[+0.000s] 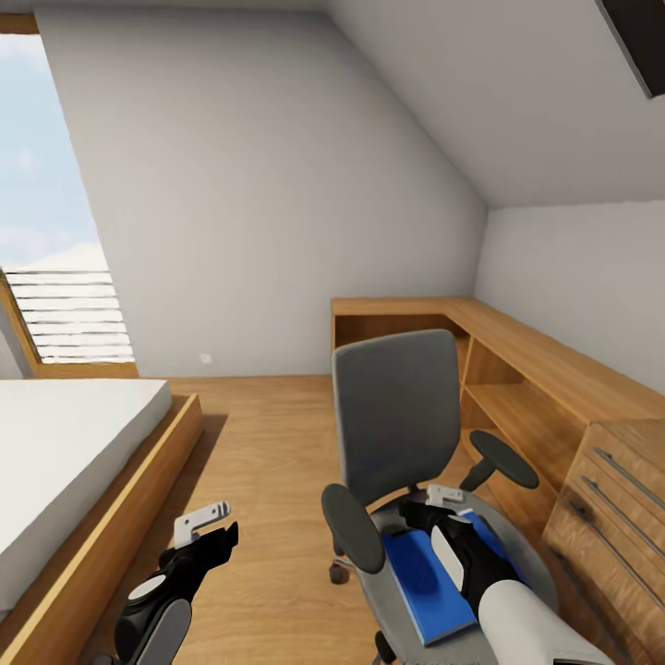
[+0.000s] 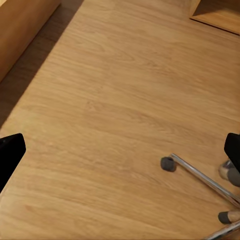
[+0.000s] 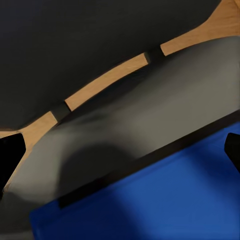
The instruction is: In the bedroom, organize the workspace by keeping the computer under the desk, ensuring the monitor is on the desk, placing the keyboard on the desk next to the monitor, placing the mouse on the desk next to the keyboard, moving the folder from the swivel chair onto the desk next to the mouse, stacking the notebook on top of the folder with the pen on top of the notebook, and positioning the swivel chair next to the desk.
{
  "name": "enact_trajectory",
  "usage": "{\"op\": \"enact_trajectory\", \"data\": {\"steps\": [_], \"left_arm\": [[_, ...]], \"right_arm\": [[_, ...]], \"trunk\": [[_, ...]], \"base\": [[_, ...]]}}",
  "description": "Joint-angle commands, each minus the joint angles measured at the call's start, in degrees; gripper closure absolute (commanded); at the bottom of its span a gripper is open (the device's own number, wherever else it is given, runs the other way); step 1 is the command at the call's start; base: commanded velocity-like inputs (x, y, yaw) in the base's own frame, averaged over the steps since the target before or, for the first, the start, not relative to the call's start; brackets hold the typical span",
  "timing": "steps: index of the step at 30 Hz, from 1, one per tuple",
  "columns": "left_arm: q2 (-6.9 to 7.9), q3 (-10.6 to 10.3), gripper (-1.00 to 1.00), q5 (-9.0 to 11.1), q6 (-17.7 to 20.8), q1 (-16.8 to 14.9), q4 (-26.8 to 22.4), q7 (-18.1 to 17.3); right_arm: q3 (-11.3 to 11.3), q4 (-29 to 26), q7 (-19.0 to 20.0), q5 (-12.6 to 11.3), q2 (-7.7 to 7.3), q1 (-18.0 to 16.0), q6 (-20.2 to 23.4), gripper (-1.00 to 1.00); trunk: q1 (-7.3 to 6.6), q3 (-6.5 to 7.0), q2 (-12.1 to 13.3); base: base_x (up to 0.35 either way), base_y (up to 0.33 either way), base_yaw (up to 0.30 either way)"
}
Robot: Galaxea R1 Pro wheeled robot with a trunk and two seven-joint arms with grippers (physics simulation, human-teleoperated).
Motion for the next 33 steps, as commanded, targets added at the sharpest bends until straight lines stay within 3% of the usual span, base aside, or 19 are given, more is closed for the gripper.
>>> {"op": "enact_trajectory", "data": {"steps": [1,12,25,33], "left_arm": [[0.06,-0.1,-1.00,0.5,0.1,-0.1,-0.1,0.6],[0.07,-0.1,-1.00,0.6,0.1,-0.1,-0.1,0.6],[0.15,-0.2,-1.00,0.5,0.1,-0.1,0.3,0.3],[0.24,-0.3,-1.00,0.5,0.0,-0.1,0.5,0.2]], "right_arm": [[-0.1,-0.1,-0.2,-0.5,0.03,0.0,0.3,-1.00],[-0.1,-0.1,-1.5,-0.4,0.02,0.0,0.2,-1.00],[0.0,0.0,-3.1,-0.4,0.09,0.0,0.2,-1.00],[0.0,0.0,-7.3,-0.4,0.16,0.0,0.1,-1.00]], "trunk": [[0.22,-0.25,-0.4],[2.64,-2.22,-4.9],[2.64,-2.22,-4.9],[2.64,-2.22,-4.9]], "base": [[0.000,0.000,0.000],[0.000,0.000,0.000],[0.000,0.000,0.000],[0.116,0.000,0.000]]}}
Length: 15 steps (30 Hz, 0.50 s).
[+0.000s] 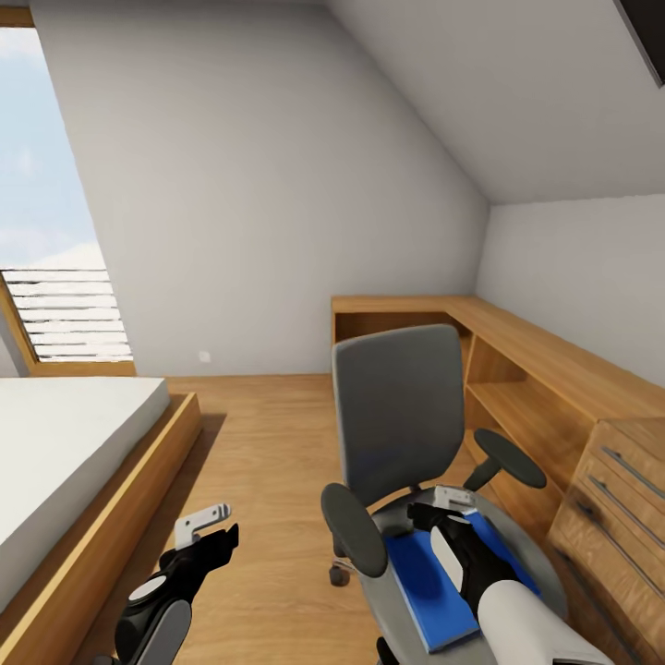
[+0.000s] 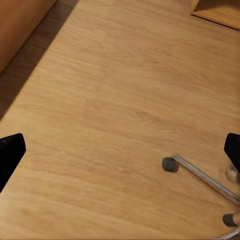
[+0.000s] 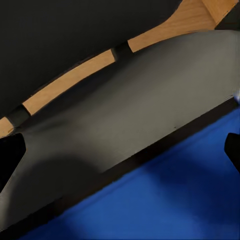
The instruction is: In the bedroom, organize the workspace by keeping the computer under the desk, ensuring the monitor is on the desk, placing the keyboard on the desk next to the monitor, placing the mouse on the desk next to the keyboard, moving the folder from the swivel chair onto the desk next to the mouse, stacking the notebook on top of the folder with the pen on top of the notebook, and positioning the swivel chair next to the desk.
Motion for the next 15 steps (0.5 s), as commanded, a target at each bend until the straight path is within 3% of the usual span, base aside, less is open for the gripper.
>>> {"op": "enact_trajectory", "data": {"steps": [1,5,15], "left_arm": [[0.03,-0.2,-1.00,0.6,0.0,-0.1,-0.1,0.5],[-0.01,-0.2,-1.00,0.6,0.1,-0.1,-0.1,0.5],[-0.22,-0.4,-1.00,0.7,0.0,-0.1,-0.1,0.7]], "right_arm": [[-0.1,-0.1,-0.2,-0.5,0.03,0.0,0.2,-1.00],[-0.1,-0.1,-0.3,-0.5,-0.01,0.0,0.3,-1.00],[-0.1,0.0,-0.4,-0.5,-0.02,0.0,0.4,-1.00]], "trunk": [[0.02,-0.06,0.0],[0.02,-0.06,0.0],[0.46,-0.42,-0.8]], "base": [[0.233,0.000,0.000],[0.132,0.000,0.000],[0.015,0.000,0.000]]}}
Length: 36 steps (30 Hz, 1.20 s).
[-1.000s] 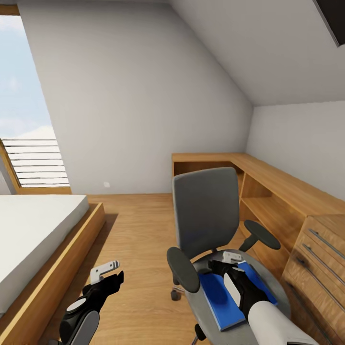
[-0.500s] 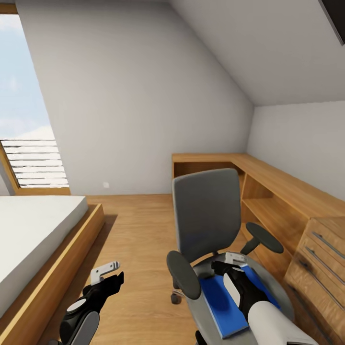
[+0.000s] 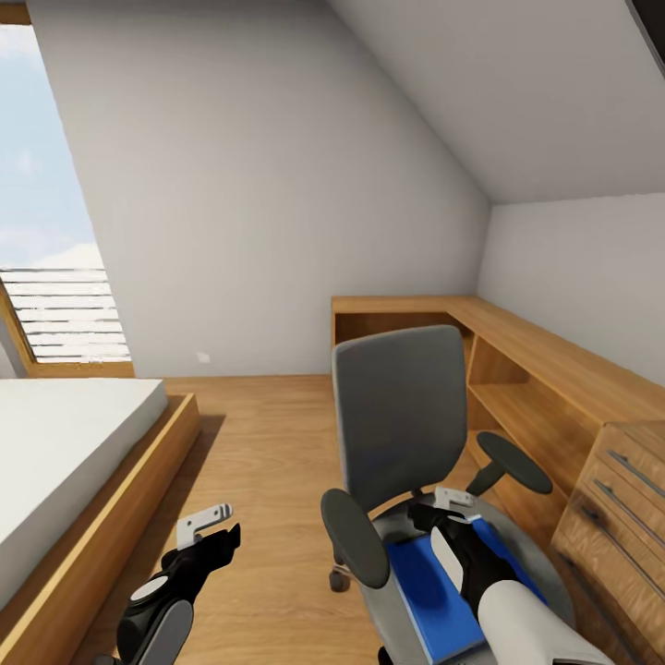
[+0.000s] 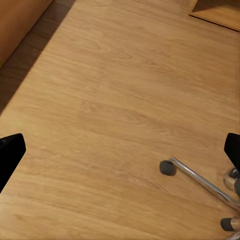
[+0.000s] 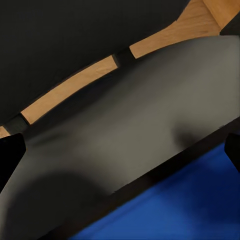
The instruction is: In the bedroom, organize the workspace by keeping the computer under the desk, ensuring the monitor is on the desk, placing the keyboard on the desk next to the monitor, placing the mouse on the desk next to the keyboard, moving the folder from the swivel chair onto the desk next to the mouse, stacking the notebook on top of the folder with the pen on top of the notebook, and positioning the swivel chair next to the desk.
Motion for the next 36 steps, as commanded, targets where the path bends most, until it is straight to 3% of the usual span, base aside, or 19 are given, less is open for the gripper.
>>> {"op": "enact_trajectory", "data": {"steps": [1,27,36], "left_arm": [[0.04,-0.2,-1.00,0.5,0.0,-0.1,-0.1,0.6],[0.03,-0.2,-1.00,0.5,0.0,-0.1,-0.1,0.8],[0.08,-0.2,-1.00,0.5,0.0,-0.1,-0.2,0.8]], "right_arm": [[-0.1,-0.1,-0.2,-0.5,0.03,0.0,0.3,-1.00],[-0.2,-0.1,-0.3,-0.5,0.03,0.0,2.0,-1.00],[-0.2,-0.1,-0.3,-0.5,0.03,0.0,2.0,-1.00]], "trunk": [[0.22,-0.25,-0.4],[5.93,-4.91,-10.9],[5.93,-4.91,-10.9]], "base": [[0.002,0.000,0.000],[0.000,0.000,0.000],[0.000,0.000,0.000]]}}
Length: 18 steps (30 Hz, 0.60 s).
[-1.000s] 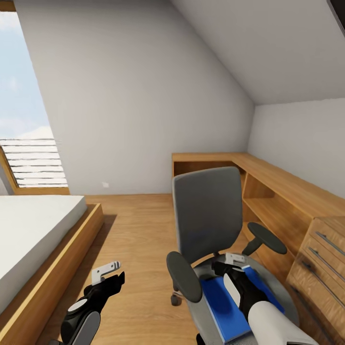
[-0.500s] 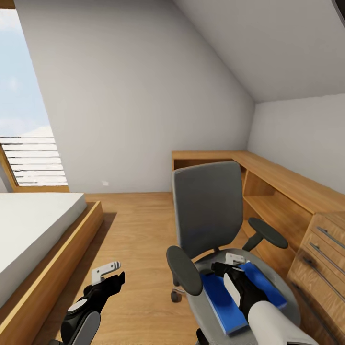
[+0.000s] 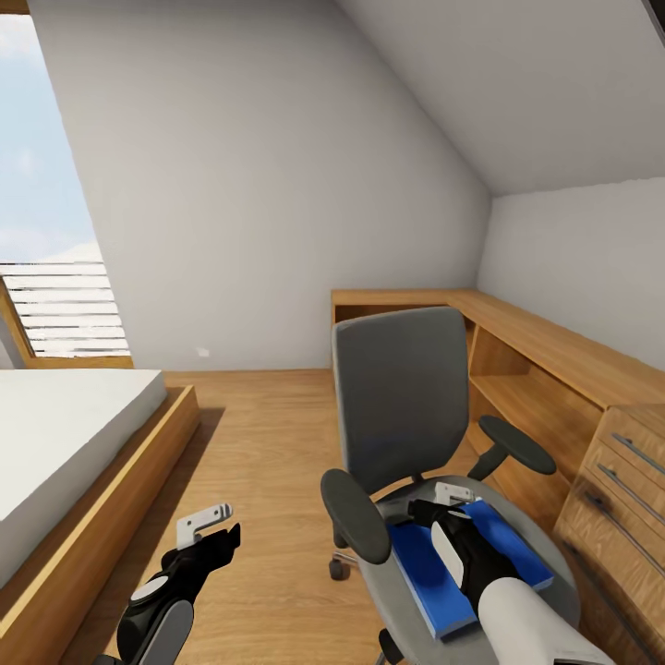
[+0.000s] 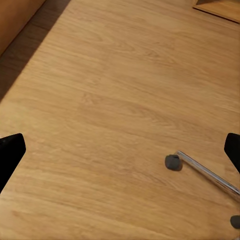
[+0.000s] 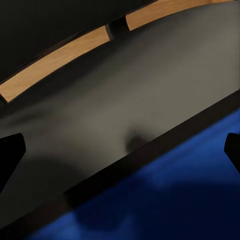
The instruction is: In the bedroom, organize the workspace by keeping the computer under the desk, ensuring the monitor is on the desk, placing the keyboard on the desk next to the monitor, placing the mouse on the desk next to the keyboard, moving the folder from the swivel chair onto the desk next to the mouse, stacking the notebook on top of the folder with the pen on top of the notebook, and positioning the swivel chair next to the desk.
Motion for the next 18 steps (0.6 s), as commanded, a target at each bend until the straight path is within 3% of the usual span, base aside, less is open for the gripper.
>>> {"op": "enact_trajectory", "data": {"steps": [1,12,18], "left_arm": [[0.06,-0.1,-1.00,0.5,0.1,-0.1,-0.1,0.6],[0.20,-0.1,-1.00,0.6,0.1,-0.1,0.0,0.3],[0.24,0.0,-1.00,0.4,0.1,-0.1,0.1,0.4]], "right_arm": [[-0.2,1.8,-0.2,-0.9,0.03,0.0,0.2,-1.00],[-0.1,1.8,-0.2,-0.9,0.03,0.0,0.2,-1.00],[-0.1,1.8,-0.2,-0.9,0.03,0.0,0.2,-1.00]], "trunk": [[0.00,-0.07,0.0],[0.00,-0.07,0.0],[0.00,-0.07,0.0]], "base": [[0.000,0.000,0.000],[-0.007,0.000,0.000],[-0.195,0.000,0.000]]}}
